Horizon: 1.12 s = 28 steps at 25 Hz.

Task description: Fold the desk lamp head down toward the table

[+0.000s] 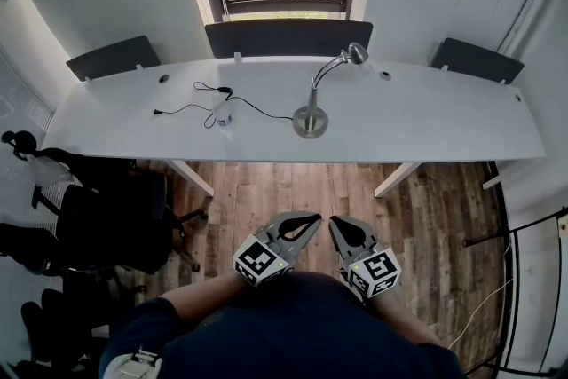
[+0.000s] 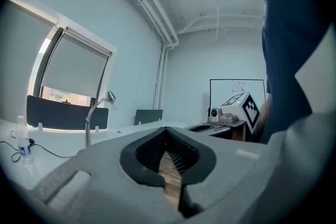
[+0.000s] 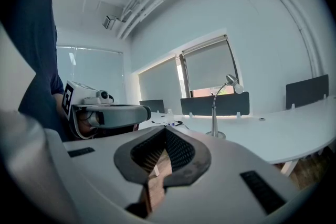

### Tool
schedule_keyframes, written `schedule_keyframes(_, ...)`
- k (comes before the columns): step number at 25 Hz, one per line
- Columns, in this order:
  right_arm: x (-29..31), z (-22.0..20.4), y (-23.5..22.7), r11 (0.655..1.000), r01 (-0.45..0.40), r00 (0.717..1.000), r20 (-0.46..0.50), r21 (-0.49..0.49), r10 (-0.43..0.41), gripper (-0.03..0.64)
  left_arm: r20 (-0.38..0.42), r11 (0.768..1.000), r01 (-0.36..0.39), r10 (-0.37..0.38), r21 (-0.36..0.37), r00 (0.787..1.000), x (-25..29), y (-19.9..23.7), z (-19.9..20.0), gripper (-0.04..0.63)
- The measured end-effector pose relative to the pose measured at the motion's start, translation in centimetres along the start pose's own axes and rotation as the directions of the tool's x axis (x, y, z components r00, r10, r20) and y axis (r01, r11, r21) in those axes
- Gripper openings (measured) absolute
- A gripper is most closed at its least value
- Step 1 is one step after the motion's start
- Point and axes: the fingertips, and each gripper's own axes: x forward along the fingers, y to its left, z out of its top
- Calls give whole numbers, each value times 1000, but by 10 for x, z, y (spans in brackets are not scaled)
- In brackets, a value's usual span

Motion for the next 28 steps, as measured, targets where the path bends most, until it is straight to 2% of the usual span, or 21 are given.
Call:
schedule_keyframes(5, -8, 1, -11, 999, -33, 999, 3, -15, 33, 9, -4, 999, -26, 27, 25, 1000, 13, -4, 0, 6)
schedule_keyframes(12, -14, -8, -31, 997, -79, 997, -8, -21, 79, 9, 4, 994, -110, 110, 13, 994, 30, -4, -8, 6)
schedule_keyframes(16, -11, -8, -42, 996, -86, 996, -11, -16, 85, 9, -4, 991, -132, 132, 13, 991, 37, 4, -11, 6)
schedule_keyframes(21, 13, -8, -58, 997, -73, 997, -26, -21, 72, 10, 24, 990, -143, 143, -5, 989, 44, 34, -10, 6)
schedule_keyframes(28, 71, 11, -95, 999, 18, 999, -33, -43, -19, 11, 26, 997, -76, 76, -18, 997, 66, 104, -5, 6)
